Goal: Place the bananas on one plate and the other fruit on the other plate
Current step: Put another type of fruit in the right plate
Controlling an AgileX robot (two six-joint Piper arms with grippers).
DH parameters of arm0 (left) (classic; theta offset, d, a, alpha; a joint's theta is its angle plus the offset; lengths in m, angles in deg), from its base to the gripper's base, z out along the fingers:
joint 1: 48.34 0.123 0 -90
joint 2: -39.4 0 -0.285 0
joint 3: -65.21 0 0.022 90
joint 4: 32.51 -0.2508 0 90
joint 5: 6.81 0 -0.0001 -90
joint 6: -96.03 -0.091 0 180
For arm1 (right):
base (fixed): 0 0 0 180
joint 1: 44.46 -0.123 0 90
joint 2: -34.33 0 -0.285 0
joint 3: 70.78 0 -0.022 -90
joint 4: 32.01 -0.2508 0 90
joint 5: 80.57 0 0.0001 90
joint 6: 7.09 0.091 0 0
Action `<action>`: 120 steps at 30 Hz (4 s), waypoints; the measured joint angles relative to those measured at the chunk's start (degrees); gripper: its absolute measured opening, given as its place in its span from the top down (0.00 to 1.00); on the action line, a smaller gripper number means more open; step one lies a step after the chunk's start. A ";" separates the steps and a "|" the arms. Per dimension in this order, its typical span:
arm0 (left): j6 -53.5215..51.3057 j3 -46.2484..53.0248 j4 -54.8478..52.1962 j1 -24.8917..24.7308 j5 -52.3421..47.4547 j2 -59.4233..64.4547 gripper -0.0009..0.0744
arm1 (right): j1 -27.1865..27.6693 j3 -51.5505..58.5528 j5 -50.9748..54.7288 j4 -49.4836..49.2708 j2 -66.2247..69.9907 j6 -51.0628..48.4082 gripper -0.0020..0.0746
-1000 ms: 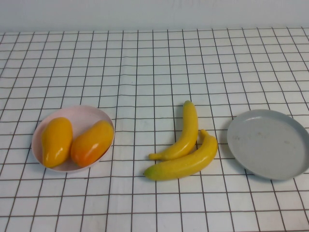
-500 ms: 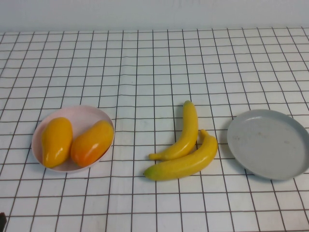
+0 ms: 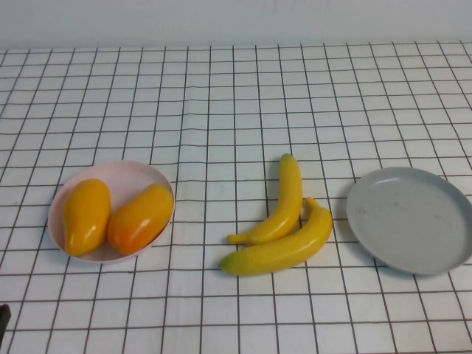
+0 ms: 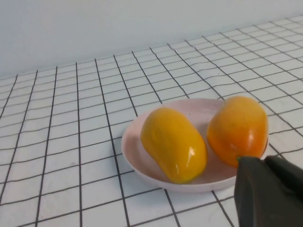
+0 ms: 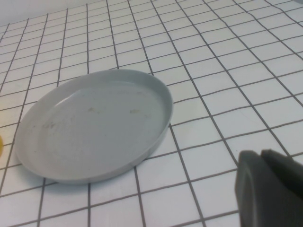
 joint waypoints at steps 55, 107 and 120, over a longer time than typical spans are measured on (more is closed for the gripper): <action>-39.79 0.00 38.26 16.52 -7.15 0.00 0.99 | 0.00 0.00 0.00 0.00 0.00 0.00 0.99; -39.89 0.00 38.26 16.52 -7.15 0.00 0.99 | 0.00 -30.03 11.19 -29.36 32.18 -13.27 1.00; -39.89 0.00 38.26 16.52 -7.15 0.00 0.99 | -2.82 -53.65 40.63 -9.72 58.72 -15.51 1.00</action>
